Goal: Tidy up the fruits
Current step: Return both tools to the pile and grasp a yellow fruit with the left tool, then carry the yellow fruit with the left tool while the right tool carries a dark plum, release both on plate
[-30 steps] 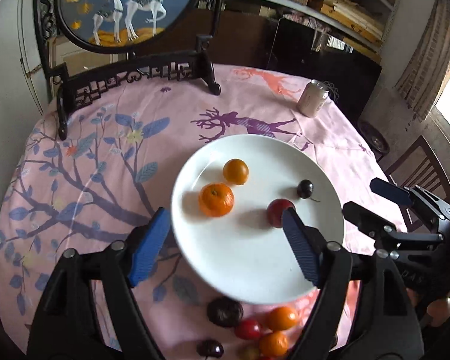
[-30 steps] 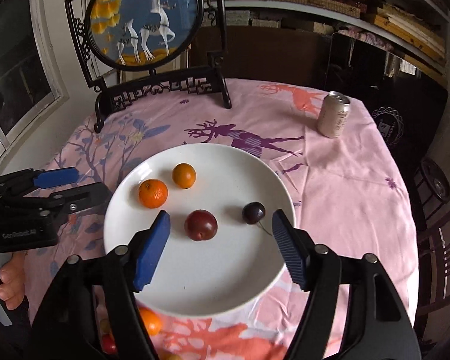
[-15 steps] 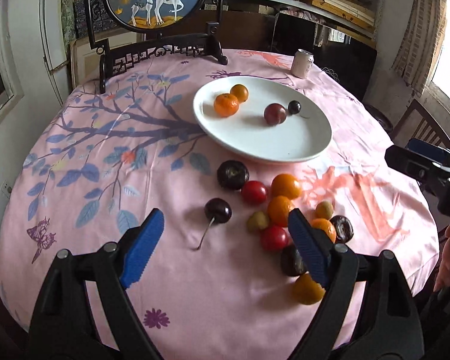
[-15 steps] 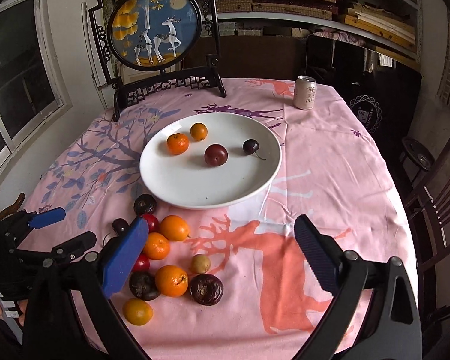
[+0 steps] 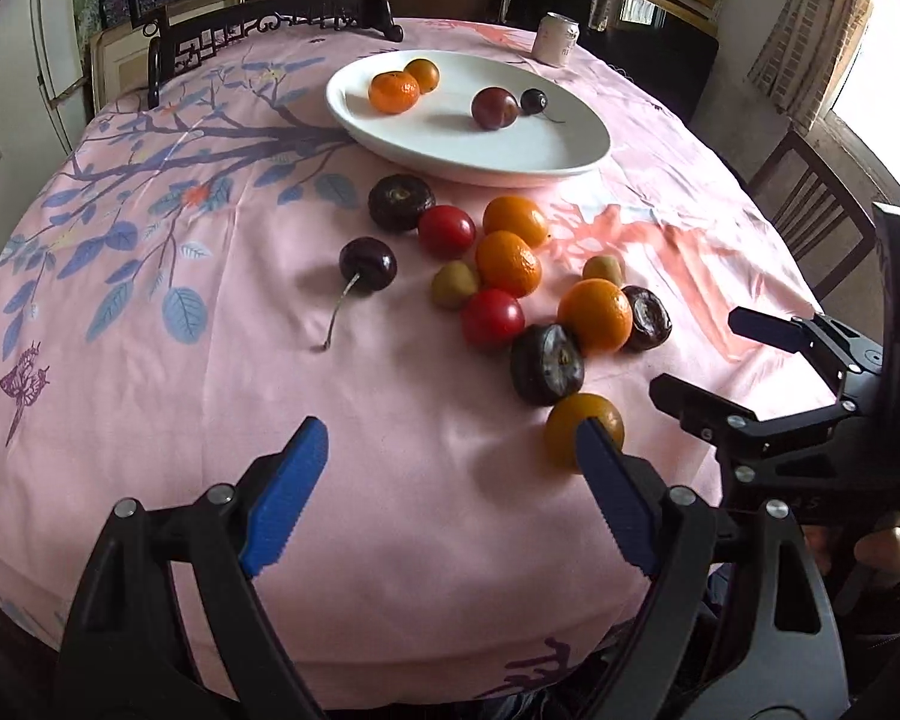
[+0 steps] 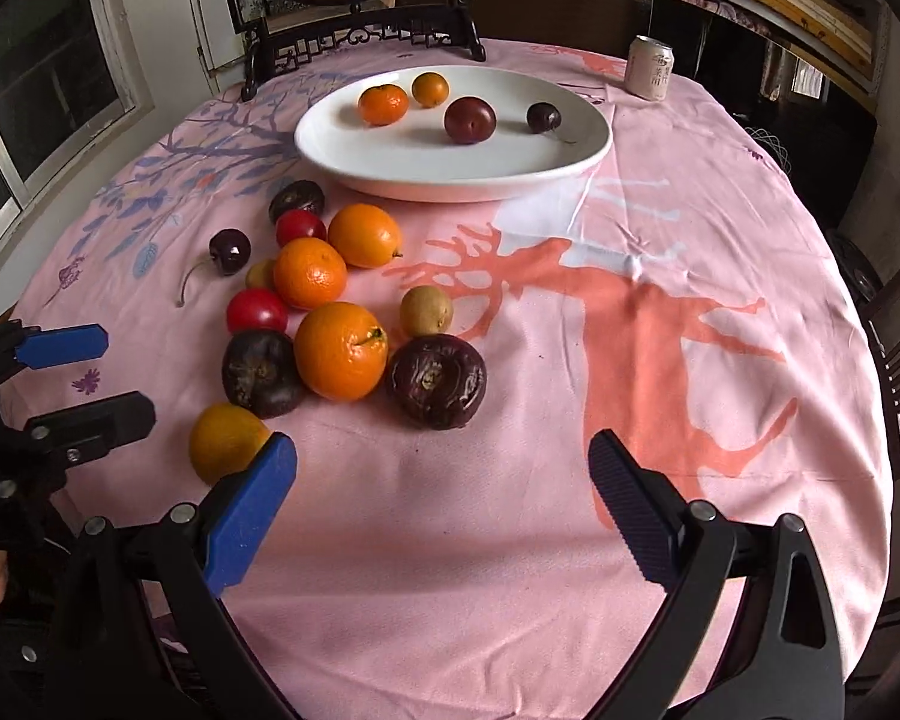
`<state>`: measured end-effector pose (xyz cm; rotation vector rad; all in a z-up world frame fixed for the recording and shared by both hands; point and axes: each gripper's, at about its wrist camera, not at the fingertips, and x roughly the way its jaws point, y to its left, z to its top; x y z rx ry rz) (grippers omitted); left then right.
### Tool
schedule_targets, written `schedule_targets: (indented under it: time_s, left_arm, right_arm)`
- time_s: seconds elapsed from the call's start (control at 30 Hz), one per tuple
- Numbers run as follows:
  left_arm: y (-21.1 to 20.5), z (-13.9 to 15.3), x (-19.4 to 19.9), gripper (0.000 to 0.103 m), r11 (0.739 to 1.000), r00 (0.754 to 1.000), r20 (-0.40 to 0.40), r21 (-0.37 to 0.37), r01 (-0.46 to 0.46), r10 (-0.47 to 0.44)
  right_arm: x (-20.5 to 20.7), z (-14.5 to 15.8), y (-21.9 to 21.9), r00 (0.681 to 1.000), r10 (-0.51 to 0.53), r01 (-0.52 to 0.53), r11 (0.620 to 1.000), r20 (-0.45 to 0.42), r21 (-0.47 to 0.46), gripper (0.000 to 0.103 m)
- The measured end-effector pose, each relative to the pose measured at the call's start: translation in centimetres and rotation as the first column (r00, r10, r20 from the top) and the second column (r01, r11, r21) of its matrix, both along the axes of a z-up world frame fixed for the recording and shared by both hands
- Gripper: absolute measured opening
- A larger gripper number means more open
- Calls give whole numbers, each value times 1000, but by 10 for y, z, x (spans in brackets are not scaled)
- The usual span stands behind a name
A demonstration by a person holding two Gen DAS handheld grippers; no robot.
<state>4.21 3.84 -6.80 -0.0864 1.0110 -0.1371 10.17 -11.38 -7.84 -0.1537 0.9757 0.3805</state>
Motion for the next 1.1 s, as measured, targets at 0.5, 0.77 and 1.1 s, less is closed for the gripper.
schedule_targets:
  time_s: [0.5,0.77,1.1]
  left_arm:
    - [-39,-12,-1,86,998,998,-59,63,28,-24]
    - [-70,-29,16,47,990,997,-75,134,34,-24]
    - [-61,-11,7,35,996,1000,-5,91,8,-8]
  right_arm:
    - [10,1,-35,999,-47,46,994,0,103,40]
    - [-8,8,-64,998,-61,59,981,0,186,40]
    - [-11,14,-64,998,-61,58,976,12,211,40]
